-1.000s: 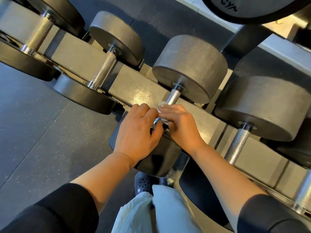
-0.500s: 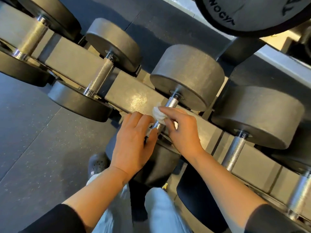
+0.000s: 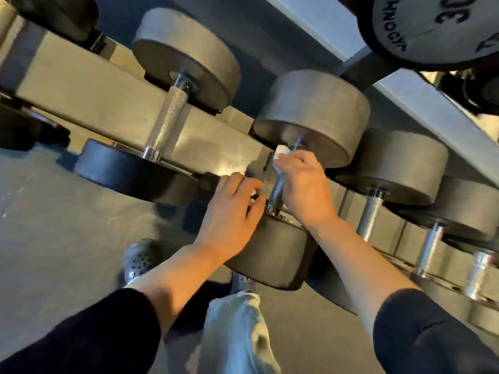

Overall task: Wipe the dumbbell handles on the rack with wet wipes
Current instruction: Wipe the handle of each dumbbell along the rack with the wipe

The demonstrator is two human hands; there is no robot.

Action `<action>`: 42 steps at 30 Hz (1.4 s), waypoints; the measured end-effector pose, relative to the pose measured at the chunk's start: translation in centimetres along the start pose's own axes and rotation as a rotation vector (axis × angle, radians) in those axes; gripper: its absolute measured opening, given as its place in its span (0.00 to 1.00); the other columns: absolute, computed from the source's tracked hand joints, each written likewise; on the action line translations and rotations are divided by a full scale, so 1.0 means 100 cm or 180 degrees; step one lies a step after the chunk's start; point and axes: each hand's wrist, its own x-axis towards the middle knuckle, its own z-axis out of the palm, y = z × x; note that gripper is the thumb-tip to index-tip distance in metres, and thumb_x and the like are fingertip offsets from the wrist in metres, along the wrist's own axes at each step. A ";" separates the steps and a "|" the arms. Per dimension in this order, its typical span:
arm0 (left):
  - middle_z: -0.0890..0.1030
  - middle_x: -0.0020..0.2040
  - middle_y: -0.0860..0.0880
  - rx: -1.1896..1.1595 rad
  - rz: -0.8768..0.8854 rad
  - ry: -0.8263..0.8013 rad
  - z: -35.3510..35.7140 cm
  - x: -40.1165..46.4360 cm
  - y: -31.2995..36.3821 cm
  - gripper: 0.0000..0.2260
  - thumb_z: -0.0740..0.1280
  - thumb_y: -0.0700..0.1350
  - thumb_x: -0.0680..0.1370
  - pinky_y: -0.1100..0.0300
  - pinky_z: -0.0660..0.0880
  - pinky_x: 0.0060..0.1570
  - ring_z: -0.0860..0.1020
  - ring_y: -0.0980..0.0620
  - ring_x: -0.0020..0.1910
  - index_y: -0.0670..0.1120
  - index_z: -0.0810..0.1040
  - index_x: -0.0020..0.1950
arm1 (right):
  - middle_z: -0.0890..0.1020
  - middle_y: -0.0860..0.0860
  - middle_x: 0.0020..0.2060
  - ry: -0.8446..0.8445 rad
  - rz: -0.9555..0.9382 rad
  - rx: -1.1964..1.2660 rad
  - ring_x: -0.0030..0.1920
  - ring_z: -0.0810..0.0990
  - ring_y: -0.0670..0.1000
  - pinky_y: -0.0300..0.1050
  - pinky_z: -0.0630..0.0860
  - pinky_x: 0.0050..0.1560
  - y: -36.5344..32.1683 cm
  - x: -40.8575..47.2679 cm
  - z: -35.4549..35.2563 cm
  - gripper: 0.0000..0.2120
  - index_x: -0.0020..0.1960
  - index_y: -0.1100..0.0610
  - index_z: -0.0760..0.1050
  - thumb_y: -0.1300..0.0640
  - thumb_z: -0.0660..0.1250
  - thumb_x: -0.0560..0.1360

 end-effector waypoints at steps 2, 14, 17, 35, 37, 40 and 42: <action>0.74 0.56 0.46 -0.0024 -0.0018 -0.0119 0.000 0.001 -0.001 0.18 0.55 0.51 0.78 0.61 0.67 0.52 0.68 0.51 0.57 0.43 0.74 0.62 | 0.82 0.56 0.45 -0.0153 0.0026 -0.0071 0.53 0.77 0.61 0.51 0.77 0.50 -0.003 -0.003 -0.003 0.18 0.50 0.63 0.81 0.76 0.70 0.62; 0.73 0.54 0.46 -0.0178 0.0053 -0.0011 0.003 -0.001 -0.003 0.20 0.52 0.53 0.78 0.63 0.64 0.46 0.64 0.58 0.53 0.44 0.74 0.60 | 0.73 0.52 0.47 -0.1243 0.0547 0.0638 0.50 0.75 0.52 0.43 0.74 0.52 -0.005 -0.017 -0.020 0.16 0.49 0.56 0.83 0.73 0.66 0.69; 0.73 0.53 0.46 -0.0195 0.0078 0.0063 0.005 -0.001 -0.005 0.20 0.51 0.53 0.78 0.63 0.64 0.44 0.65 0.56 0.52 0.43 0.75 0.59 | 0.77 0.52 0.49 -0.0436 0.0671 0.0705 0.51 0.74 0.50 0.36 0.72 0.53 -0.001 -0.026 -0.022 0.16 0.52 0.57 0.82 0.72 0.67 0.70; 0.78 0.46 0.38 0.1574 0.0751 0.0427 -0.095 0.018 -0.024 0.13 0.59 0.44 0.75 0.52 0.67 0.50 0.71 0.44 0.48 0.37 0.78 0.51 | 0.81 0.47 0.45 -0.0308 0.0794 0.2223 0.45 0.75 0.44 0.27 0.68 0.47 -0.075 0.061 0.000 0.15 0.53 0.55 0.83 0.69 0.65 0.71; 0.77 0.44 0.40 0.1688 0.0555 0.0432 -0.116 0.020 -0.035 0.11 0.60 0.43 0.74 0.54 0.67 0.43 0.69 0.45 0.45 0.39 0.77 0.50 | 0.82 0.49 0.49 -0.0339 0.0772 0.2234 0.49 0.77 0.46 0.33 0.72 0.53 -0.090 0.075 0.009 0.15 0.54 0.55 0.82 0.68 0.64 0.72; 0.75 0.45 0.42 0.1680 0.0393 0.0369 -0.137 0.022 -0.052 0.08 0.63 0.43 0.75 0.53 0.68 0.41 0.71 0.43 0.44 0.40 0.77 0.50 | 0.82 0.52 0.53 -0.0158 0.0916 0.1992 0.55 0.78 0.51 0.48 0.74 0.58 -0.103 0.090 0.024 0.15 0.56 0.54 0.81 0.66 0.64 0.73; 0.75 0.45 0.43 0.1715 0.0358 0.0374 -0.141 0.025 -0.058 0.08 0.63 0.43 0.75 0.54 0.69 0.41 0.71 0.44 0.44 0.40 0.77 0.50 | 0.82 0.52 0.54 -0.0028 0.1006 0.1811 0.56 0.78 0.52 0.49 0.74 0.58 -0.106 0.096 0.032 0.15 0.58 0.55 0.80 0.65 0.64 0.74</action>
